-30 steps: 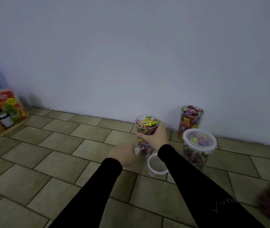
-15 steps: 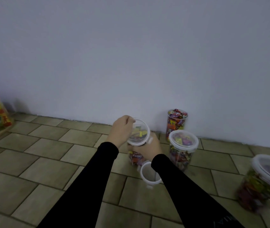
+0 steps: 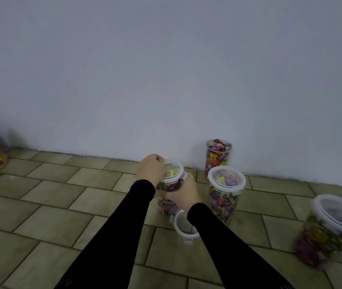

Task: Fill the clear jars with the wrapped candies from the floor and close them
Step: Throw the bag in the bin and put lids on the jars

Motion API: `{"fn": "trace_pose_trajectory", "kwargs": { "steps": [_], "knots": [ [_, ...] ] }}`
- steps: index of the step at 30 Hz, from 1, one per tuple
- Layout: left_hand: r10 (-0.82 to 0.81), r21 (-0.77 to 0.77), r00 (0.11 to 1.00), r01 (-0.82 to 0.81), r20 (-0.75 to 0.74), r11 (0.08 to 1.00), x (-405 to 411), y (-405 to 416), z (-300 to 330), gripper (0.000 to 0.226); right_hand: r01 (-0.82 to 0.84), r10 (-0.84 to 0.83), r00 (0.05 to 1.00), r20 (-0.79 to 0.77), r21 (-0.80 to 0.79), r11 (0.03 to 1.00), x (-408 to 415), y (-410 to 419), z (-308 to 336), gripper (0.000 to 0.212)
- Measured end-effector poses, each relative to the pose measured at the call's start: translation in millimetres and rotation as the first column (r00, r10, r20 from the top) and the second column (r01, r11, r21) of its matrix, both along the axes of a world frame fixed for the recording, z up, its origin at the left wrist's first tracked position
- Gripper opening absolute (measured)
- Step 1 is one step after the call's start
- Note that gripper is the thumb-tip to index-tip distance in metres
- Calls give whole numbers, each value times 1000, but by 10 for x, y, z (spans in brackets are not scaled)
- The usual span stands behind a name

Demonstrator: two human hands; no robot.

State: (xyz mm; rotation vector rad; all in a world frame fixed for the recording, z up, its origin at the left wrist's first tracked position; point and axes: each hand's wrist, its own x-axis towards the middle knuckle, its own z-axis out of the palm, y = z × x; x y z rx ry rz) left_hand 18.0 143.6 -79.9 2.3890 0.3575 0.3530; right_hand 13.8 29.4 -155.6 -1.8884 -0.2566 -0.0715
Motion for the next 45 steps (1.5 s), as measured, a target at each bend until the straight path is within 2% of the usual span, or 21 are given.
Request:
{"fn": "trace_pose_trajectory", "kwargs": {
  "steps": [2,4,6,8,10,14,19,21,24,26,30,32,34,37,41,45],
  "knots": [
    [-1,14,999,1,34,1000,-28,18,8,32,-5,5,1000,-1,10,1000,4,-2,14,70],
    [3,137,996,-15,89,990,-58,7,64,35,-5,5,1000,2,14,1000,5,1,-1,74],
    [-76,254,991,45,110,966,-123,-39,120,40,-7,7,1000,-19,29,1000,10,-8,-9,74],
    [-226,420,974,192,32,887,-180,-122,117,47,-20,21,999,-29,54,998,3,-23,18,67],
    [-268,484,957,289,-113,826,-206,-179,63,52,-29,33,999,-38,91,995,-8,-23,37,66],
    [-239,441,949,308,-206,843,-159,-191,47,55,-39,42,999,-21,107,993,-24,9,28,74],
    [-256,539,933,355,-252,764,-103,-117,142,53,-55,56,998,-12,77,996,-37,-32,28,74],
    [-265,564,938,345,-222,750,-71,-97,161,51,-59,61,998,-23,81,995,-17,-53,16,77],
    [-280,514,950,310,-137,800,-78,-135,105,47,-82,84,996,-34,70,994,-30,-81,41,64],
    [-273,505,958,278,-86,817,-82,-155,92,44,-82,85,996,-40,69,994,-34,-87,63,63],
    [-218,641,975,196,-47,742,-130,-232,143,55,-63,66,997,-42,80,995,-76,-110,93,71],
    [-153,662,988,138,-37,737,-211,-273,146,63,-43,49,997,-62,96,994,-83,-86,92,65],
    [-118,673,990,140,-78,727,-281,-302,144,62,-33,41,997,-67,113,993,-58,-51,41,58],
    [-109,677,989,150,-103,720,-330,-341,148,54,-7,16,995,-101,93,996,89,-10,-180,64],
    [-114,663,988,155,-106,733,-312,-397,166,47,-22,44,989,-142,153,988,-81,-20,51,38],
    [-114,645,989,147,-93,750,-312,-382,163,48,-15,52,985,-165,219,976,-104,-52,102,30]
  ]
}}
